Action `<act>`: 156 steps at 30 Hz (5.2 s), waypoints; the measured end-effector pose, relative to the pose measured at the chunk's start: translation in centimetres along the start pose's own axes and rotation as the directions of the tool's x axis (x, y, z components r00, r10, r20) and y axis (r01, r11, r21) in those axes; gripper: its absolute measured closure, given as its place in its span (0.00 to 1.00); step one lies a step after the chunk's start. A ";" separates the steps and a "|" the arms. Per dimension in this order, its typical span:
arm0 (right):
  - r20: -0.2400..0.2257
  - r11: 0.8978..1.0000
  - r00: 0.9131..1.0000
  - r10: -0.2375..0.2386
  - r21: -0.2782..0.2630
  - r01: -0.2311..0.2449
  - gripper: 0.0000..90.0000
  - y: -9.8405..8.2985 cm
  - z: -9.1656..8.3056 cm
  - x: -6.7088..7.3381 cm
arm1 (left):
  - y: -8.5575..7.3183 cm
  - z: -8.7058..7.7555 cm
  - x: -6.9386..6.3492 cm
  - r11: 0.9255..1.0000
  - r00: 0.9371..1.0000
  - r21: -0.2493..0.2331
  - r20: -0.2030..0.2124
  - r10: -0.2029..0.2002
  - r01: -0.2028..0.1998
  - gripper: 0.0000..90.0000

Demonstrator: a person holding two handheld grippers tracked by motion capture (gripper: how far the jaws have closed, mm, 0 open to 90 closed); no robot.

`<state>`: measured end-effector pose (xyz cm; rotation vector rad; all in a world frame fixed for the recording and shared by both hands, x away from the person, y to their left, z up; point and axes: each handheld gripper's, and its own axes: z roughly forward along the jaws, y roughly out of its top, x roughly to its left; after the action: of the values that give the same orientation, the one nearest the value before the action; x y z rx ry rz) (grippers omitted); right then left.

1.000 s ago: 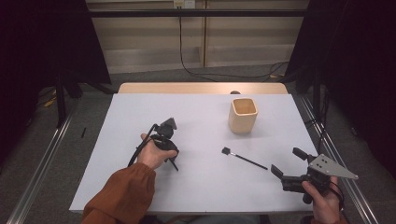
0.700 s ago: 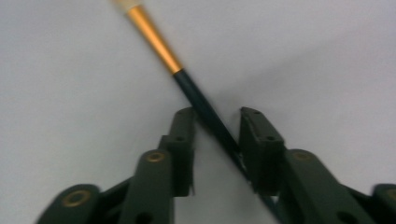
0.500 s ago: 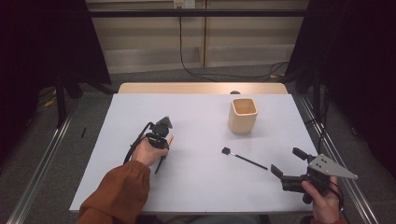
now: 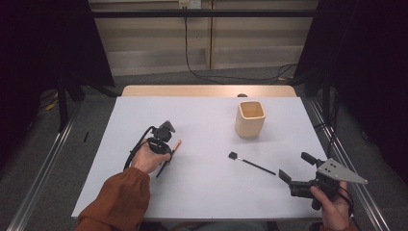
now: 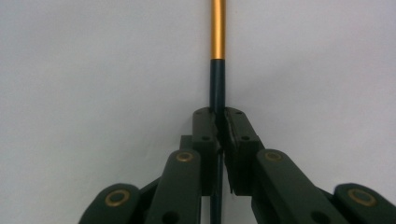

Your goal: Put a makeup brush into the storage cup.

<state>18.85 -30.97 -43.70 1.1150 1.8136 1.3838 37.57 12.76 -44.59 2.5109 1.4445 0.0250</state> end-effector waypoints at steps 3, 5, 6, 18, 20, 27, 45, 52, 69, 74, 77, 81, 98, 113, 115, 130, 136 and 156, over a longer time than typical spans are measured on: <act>-0.001 1.000 1.000 0.001 0.000 -0.001 0.00 0.0 0.0 0.0 | -0.1 -0.1 0.1 1.000 1.000 -0.006 0.011 0.006 -0.006 0.93; -0.001 1.000 1.000 0.001 0.001 -0.001 0.00 0.0 0.0 0.0 | -0.2 -0.1 0.2 1.000 1.000 -0.010 0.019 0.010 -0.010 0.93; -0.002 1.000 1.000 0.001 0.001 -0.001 0.00 0.0 0.0 0.0 | -0.3 -0.1 0.3 1.000 1.000 -0.016 0.021 0.012 -0.012 0.93; -0.003 1.000 1.000 0.001 0.003 -0.001 0.00 -0.1 0.1 0.0 | -1.4 -1.3 1.2 0.991 0.995 -0.132 0.104 -0.007 0.020 0.93; -0.004 1.000 1.000 -0.001 0.003 0.001 0.00 -0.1 0.1 0.0 | -1.6 -1.7 1.2 0.984 0.992 -0.178 0.123 0.018 0.004 0.93; -0.006 1.000 1.000 0.000 0.003 0.000 0.00 -0.1 0.1 0.0 | -2.4 -2.6 1.4 0.956 0.983 -0.294 0.172 0.060 -0.007 0.93; -0.015 1.000 1.000 -0.003 0.007 0.003 0.00 -0.1 0.2 0.1 | -4.2 -3.5 1.5 0.860 0.975 -0.509 0.169 0.143 -0.038 0.93; -0.019 1.000 1.000 -0.004 0.006 0.004 0.00 0.0 0.2 0.2 | -5.0 -4.2 1.1 0.799 0.973 -0.600 0.163 0.163 -0.033 0.93; -0.026 1.000 1.000 -0.001 0.013 0.001 0.00 0.0 0.3 0.3 | -7.5 -6.2 0.7 0.662 0.971 -0.750 0.168 0.169 0.015 0.93; -0.036 1.000 0.999 0.001 0.009 -0.001 0.00 0.0 0.3 0.3 | -8.6 -6.8 0.6 0.633 0.968 -0.774 0.177 0.178 0.025 0.93; -0.040 1.000 0.999 -0.001 0.011 0.001 0.00 0.1 0.4 0.3 | -9.0 -7.2 0.5 0.611 0.968 -0.791 0.169 0.184 0.022 0.93; -0.051 1.000 0.998 0.024 -0.003 -0.024 0.00 0.4 0.3 0.1 | -9.1 -7.3 0.3 0.611 0.958 -0.792 0.187 0.216 0.017 0.93; -0.217 1.000 0.976 -0.014 0.004 0.015 0.00 2.2 2.3 2.0 | -8.6 -7.2 -2.3 0.592 0.931 -0.806 0.198 0.307 -0.023 0.93; -0.384 0.998 0.923 -0.019 -0.064 -0.006 0.02 5.6 5.5 4.8 | -7.3 -6.9 -4.7 0.604 0.896 -0.794 0.225 0.383 -0.059 0.93; -0.410 0.997 0.912 -0.024 -0.071 -0.005 0.02 6.0 5.9 5.3 | -7.2 -6.9 -4.9 0.603 0.893 -0.796 0.228 0.389 -0.059 0.93; -0.473 0.997 0.879 -0.056 -0.077 0.022 0.02 8.3 9.8 7.5 | -6.1 -6.3 -6.7 0.595 0.878 -0.800 0.232 0.419 -0.072 0.93; -0.492 0.996 0.867 -0.077 -0.077 0.046 0.05 8.5 10.9 8.0 | -6.1 -6.3 -7.0 0.588 0.882 -0.805 0.222 0.415 -0.074 0.93; -0.583 1.000 0.812 -0.004 0.003 0.007 0.44 9.6 14.8 9.2 | -6.1 -6.2 -7.2 0.589 0.878 -0.804 0.223 0.424 -0.081 0.93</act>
<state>29.50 -14.99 -38.41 0.7156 2.2293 1.8647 27.89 10.81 -39.10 1.8015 0.6490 0.1539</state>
